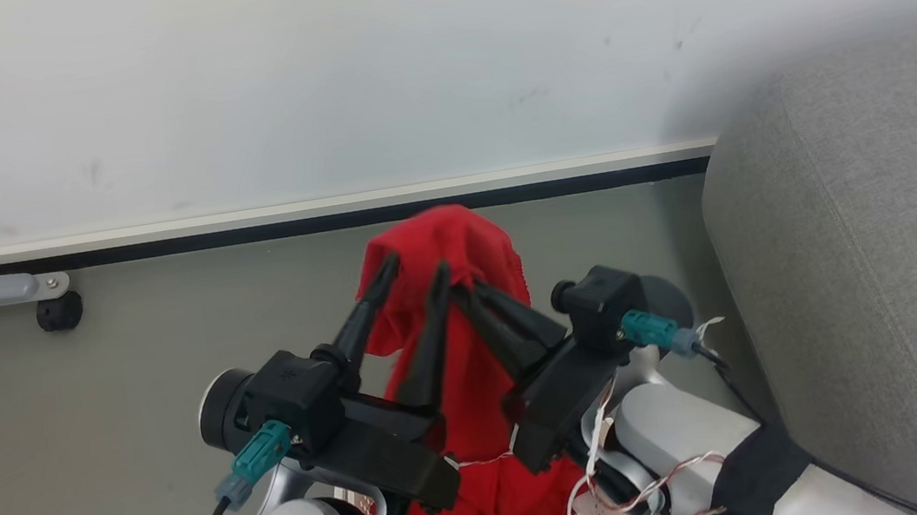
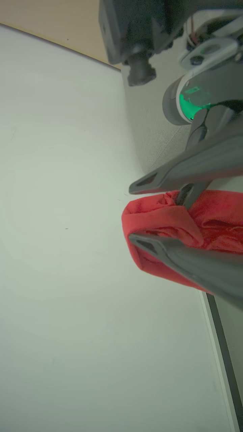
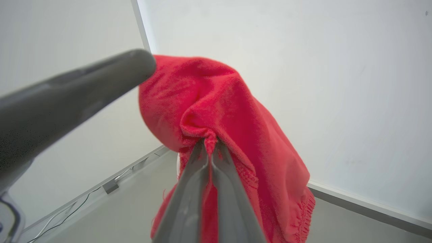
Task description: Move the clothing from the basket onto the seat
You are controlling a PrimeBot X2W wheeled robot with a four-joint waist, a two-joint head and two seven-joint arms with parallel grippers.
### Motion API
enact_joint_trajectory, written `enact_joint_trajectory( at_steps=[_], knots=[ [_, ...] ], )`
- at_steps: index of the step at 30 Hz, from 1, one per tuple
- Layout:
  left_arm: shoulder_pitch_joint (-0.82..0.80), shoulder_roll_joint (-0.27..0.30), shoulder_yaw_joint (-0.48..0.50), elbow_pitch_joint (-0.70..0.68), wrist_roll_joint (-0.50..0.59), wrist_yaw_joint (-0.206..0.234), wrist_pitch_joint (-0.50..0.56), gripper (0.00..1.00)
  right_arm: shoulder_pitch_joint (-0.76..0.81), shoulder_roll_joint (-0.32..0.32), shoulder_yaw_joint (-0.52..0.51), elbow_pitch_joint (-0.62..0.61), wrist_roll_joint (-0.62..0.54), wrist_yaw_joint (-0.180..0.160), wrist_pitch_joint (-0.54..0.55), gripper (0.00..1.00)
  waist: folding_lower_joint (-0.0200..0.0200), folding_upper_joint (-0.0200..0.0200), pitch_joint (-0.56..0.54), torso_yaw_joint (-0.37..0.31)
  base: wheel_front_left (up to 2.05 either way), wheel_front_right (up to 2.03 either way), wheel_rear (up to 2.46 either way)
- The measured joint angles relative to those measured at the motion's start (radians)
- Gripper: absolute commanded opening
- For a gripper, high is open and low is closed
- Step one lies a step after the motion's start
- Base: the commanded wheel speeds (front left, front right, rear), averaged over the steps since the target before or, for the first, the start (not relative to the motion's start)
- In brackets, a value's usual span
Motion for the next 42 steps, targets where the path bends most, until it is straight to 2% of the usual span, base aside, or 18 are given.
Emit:
enact_joint_trajectory(
  at_steps=[9, 13, 25, 42],
  knots=[
    [0.034, 0.032, -0.042, -0.031, 0.013, -0.01, 0.022, 1.0, -0.036, -0.006, -0.103, 0.09, 0.009, 0.0, -0.016, 0.0, 0.0, 0.0, 0.0, -0.026, 0.0, 0.0, 0.0],
    [0.072, 0.057, -0.069, -0.034, 0.027, -0.019, 0.039, 1.0, -0.053, -0.029, -0.138, 0.11, 0.016, 0.0, -0.017, 0.0, 0.0, 0.0, 0.007, -0.042, 0.0, 0.0, 0.0],
    [0.12, 0.094, -0.097, -0.047, 0.063, -0.027, 0.057, 1.0, -0.053, -0.06, -0.191, 0.129, 0.016, 0.0, -0.017, 0.0, 0.0, 0.0, 0.029, -0.099, 0.0, 0.0, 0.0],
    [0.124, 0.134, -0.103, -0.117, 0.09, -0.027, 0.092, 1.0, -0.043, -0.123, -0.304, 0.054, -0.013, -0.031, -0.018, 0.0, 0.0, 0.0, 0.091, -0.287, 0.0, 0.0, 0.0]
  ],
)
